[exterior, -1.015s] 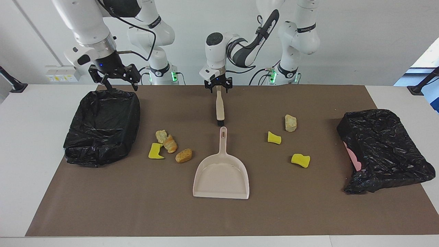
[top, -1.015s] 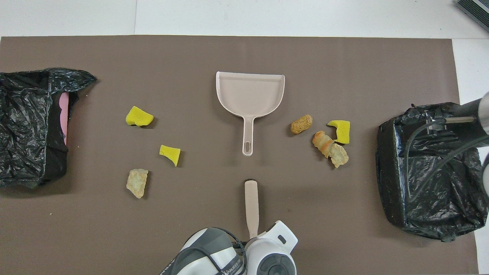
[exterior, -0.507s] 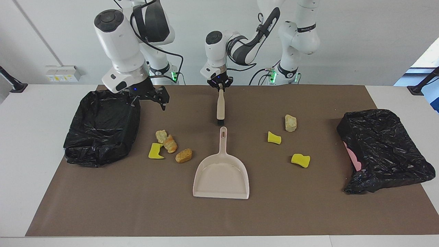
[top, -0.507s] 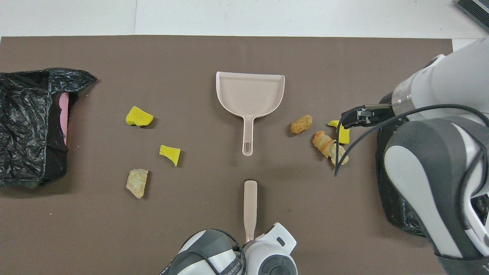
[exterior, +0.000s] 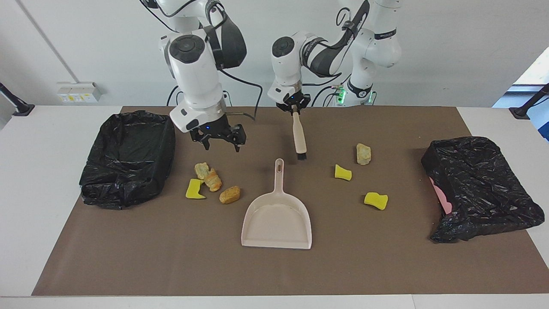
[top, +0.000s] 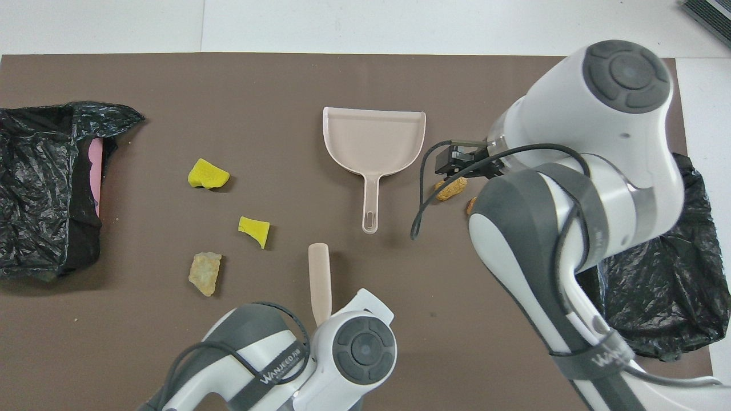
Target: Sweep and dump trash in bin
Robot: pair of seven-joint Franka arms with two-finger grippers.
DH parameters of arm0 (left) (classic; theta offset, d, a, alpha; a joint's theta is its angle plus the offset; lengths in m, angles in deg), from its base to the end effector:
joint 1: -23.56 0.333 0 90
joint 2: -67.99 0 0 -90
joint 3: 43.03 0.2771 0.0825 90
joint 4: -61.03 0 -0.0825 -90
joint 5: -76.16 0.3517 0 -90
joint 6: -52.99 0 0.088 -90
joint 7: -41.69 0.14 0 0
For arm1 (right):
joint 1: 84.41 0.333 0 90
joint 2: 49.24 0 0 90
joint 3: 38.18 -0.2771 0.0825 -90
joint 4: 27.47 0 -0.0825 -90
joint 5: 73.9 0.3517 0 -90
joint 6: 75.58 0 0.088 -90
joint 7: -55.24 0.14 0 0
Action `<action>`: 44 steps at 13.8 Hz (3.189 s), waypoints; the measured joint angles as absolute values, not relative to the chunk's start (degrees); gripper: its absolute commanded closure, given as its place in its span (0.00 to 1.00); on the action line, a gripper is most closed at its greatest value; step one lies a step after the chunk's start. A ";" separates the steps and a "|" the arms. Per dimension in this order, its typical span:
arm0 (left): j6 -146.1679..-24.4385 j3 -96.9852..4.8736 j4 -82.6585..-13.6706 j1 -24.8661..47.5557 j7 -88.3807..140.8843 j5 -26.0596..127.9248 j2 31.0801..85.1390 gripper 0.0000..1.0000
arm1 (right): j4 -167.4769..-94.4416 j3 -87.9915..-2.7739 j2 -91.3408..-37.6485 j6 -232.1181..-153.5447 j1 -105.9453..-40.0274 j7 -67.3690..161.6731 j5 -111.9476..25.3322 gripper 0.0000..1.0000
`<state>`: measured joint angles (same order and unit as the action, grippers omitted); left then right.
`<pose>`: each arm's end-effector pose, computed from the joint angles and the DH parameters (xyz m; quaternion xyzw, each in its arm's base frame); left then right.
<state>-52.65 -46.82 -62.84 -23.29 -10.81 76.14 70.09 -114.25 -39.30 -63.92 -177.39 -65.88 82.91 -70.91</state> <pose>0.2919 -0.3560 0.3389 -0.9900 -0.0163 0.0864 0.1106 0.5633 0.2067 0.4519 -0.9967 0.0755 0.0084 0.0269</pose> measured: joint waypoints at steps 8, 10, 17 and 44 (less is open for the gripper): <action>-37.47 -46.59 -63.67 -9.06 -10.52 82.15 73.68 1.00 | -111.13 -39.43 -75.85 -187.16 -58.68 88.52 -70.91 0.00; -37.11 -46.58 -65.34 -6.33 -12.03 82.21 74.20 1.00 | -111.08 -39.43 -77.57 -188.36 -57.04 89.52 -70.91 0.00; -40.92 -46.66 -77.86 -2.00 -14.13 82.21 81.32 1.00 | -111.73 -39.50 -78.64 -189.32 -55.40 89.70 -70.89 0.00; -46.53 -46.90 -58.26 3.48 7.82 71.95 67.72 1.00 | -121.39 -39.16 -70.19 -185.25 -63.56 24.32 -68.45 1.00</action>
